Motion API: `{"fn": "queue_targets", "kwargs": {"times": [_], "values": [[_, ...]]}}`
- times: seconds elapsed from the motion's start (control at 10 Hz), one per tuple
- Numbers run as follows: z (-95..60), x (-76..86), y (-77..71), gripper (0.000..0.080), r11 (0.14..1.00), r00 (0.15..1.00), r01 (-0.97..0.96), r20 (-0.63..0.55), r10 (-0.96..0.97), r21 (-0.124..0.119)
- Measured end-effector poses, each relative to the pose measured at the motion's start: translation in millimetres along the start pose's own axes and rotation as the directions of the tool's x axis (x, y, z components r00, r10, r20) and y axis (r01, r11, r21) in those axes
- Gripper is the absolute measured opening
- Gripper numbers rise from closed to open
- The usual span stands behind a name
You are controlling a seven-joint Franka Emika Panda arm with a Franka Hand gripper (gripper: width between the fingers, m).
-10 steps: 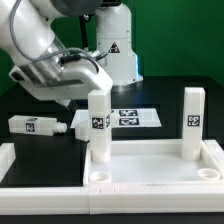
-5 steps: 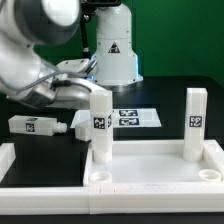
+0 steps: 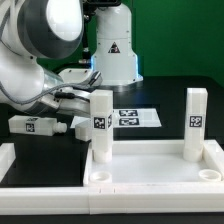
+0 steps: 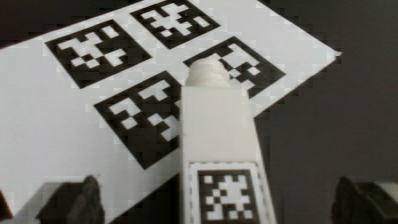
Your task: Assemble desk
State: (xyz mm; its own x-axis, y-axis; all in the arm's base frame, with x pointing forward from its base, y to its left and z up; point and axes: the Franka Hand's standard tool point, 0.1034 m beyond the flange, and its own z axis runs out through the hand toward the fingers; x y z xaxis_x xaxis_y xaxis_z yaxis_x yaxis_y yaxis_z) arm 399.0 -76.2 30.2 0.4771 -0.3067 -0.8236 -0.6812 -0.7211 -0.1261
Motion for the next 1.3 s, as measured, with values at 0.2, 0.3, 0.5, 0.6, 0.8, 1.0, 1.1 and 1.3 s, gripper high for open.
{"fn": "queue_targets", "kwargs": {"times": [0.2,0.3,0.5,0.6,0.8,1.0,1.1,1.3], "values": [[0.1,0.0,0.3,0.0648,1.0,1.0,0.006,0.0,-0.006,-0.001],[0.1,0.1,0.3,0.0648,1.0,1.0,0.006,0.0,-0.006,-0.001],[6.0,1.1,-0.1,0.0648,0.996,0.997,-0.081,0.019,0.08,0.037],[11.0,1.6,-1.1,0.0648,0.989,0.99,-0.138,0.032,0.136,0.051],[18.1,2.3,-1.9,0.0648,0.986,0.987,-0.159,0.036,0.157,0.042],[24.1,7.0,-0.5,0.0648,0.986,0.987,-0.161,0.019,0.161,0.035],[25.4,7.6,0.6,0.0648,0.986,0.986,-0.164,0.017,0.163,0.035],[25.5,7.7,0.7,0.0634,0.986,0.986,-0.164,0.017,0.163,0.035]]}}
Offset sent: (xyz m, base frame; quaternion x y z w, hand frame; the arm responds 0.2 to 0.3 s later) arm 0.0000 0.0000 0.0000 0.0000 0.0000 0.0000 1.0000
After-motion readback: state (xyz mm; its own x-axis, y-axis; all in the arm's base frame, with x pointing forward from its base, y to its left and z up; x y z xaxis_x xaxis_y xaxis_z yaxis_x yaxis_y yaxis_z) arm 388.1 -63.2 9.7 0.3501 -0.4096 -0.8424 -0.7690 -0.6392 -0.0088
